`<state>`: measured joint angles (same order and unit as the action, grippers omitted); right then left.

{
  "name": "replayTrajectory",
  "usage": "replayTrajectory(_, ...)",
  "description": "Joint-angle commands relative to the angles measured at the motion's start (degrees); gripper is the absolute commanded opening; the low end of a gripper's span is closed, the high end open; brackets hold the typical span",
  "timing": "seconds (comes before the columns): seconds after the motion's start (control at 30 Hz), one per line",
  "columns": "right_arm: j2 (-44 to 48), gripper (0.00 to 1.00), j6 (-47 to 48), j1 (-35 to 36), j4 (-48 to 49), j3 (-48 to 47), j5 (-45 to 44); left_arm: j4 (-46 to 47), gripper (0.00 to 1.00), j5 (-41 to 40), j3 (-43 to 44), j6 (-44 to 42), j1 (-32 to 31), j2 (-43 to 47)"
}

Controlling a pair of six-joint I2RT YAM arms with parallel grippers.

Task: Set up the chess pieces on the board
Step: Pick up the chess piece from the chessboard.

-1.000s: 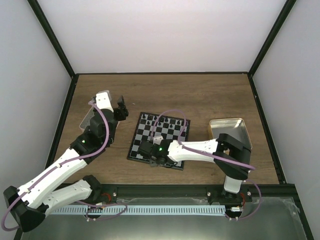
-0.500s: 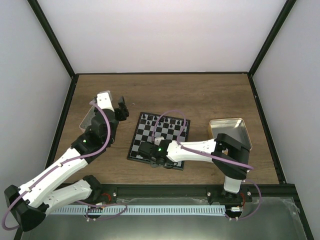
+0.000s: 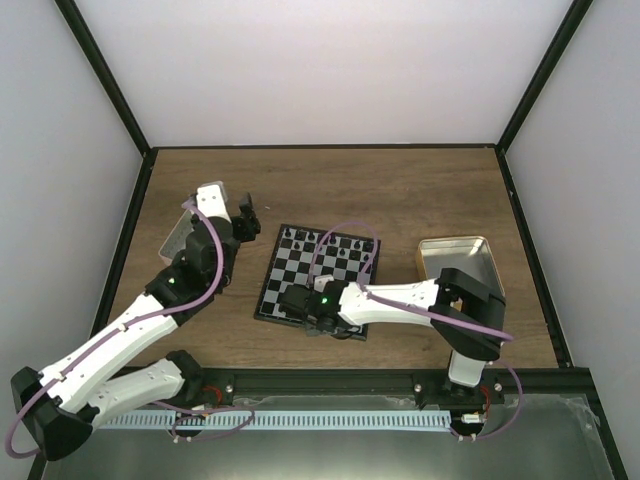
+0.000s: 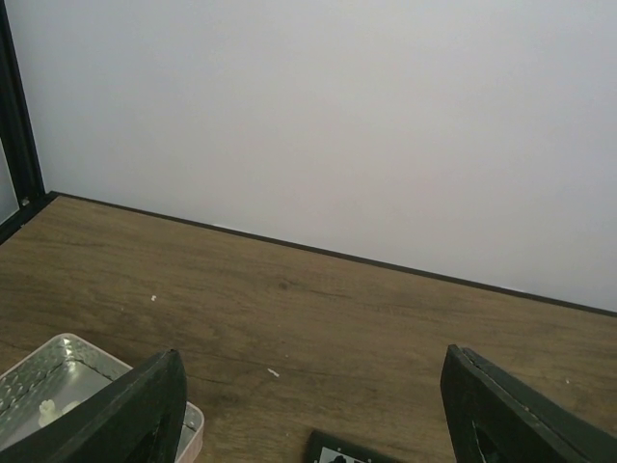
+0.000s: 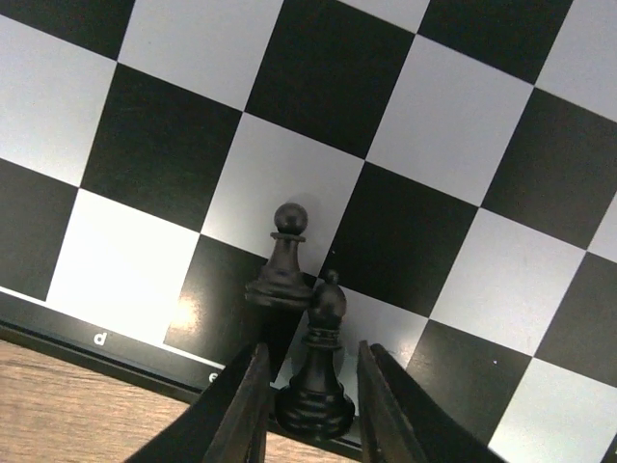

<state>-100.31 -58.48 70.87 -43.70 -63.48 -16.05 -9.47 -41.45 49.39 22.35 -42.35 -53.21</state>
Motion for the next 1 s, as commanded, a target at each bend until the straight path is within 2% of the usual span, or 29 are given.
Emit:
replayTrajectory(0.0, 1.9, 0.30, -1.5, 0.5, -1.0, 0.5, -0.7, 0.9, 0.74, 0.7, -0.3, 0.7, 0.3, -0.3)
replayTrajectory(0.17, 2.7, 0.30, -1.8, 0.6, -0.5, 1.8, -0.1, 0.9, 0.74, 0.9, -0.1, 0.9, 0.4, -0.7)
replayTrajectory(0.27, 2.9, 0.19, -1.8, 0.5, -0.3, 2.0, -0.1, 0.5, 0.74, 1.4, 0.2, 1.2, 0.3, -0.8)
replayTrajectory(0.33, 3.2, 0.15, -1.8, 0.5, 0.0, 2.1, -0.5, -0.1, 0.74, 2.0, 0.6, 1.3, 0.4, -1.1)
replayTrajectory(0.6, 10.4, 0.15, 3.5, -0.6, 8.4, 6.2, -7.2, -1.4, 0.75, 8.6, 0.8, 2.3, 0.8, -1.9)
replayTrajectory(0.7, 16.8, 0.15, 8.2, -1.9, 14.7, 10.0, -10.1, -1.1, 0.75, 17.0, 0.8, 2.1, 1.7, -2.4)
replayTrajectory(0.8, 25.1, 0.16, 15.5, -2.9, 25.0, 15.7, -12.7, -0.7, 0.78, 30.7, 1.3, 1.0, 2.6, -3.7)
replayTrajectory(0.87, 32.5, 0.16, 22.3, -2.9, 34.9, 21.8, -13.5, -0.9, 0.78, 44.3, 2.0, -0.9, 2.9, -5.1)
replayTrajectory(0.97, 41.9, 0.17, 34.9, -2.9, 50.5, 28.9, -11.4, -1.2, 0.78, 56.3, 2.5, -0.7, 3.0, -6.4)
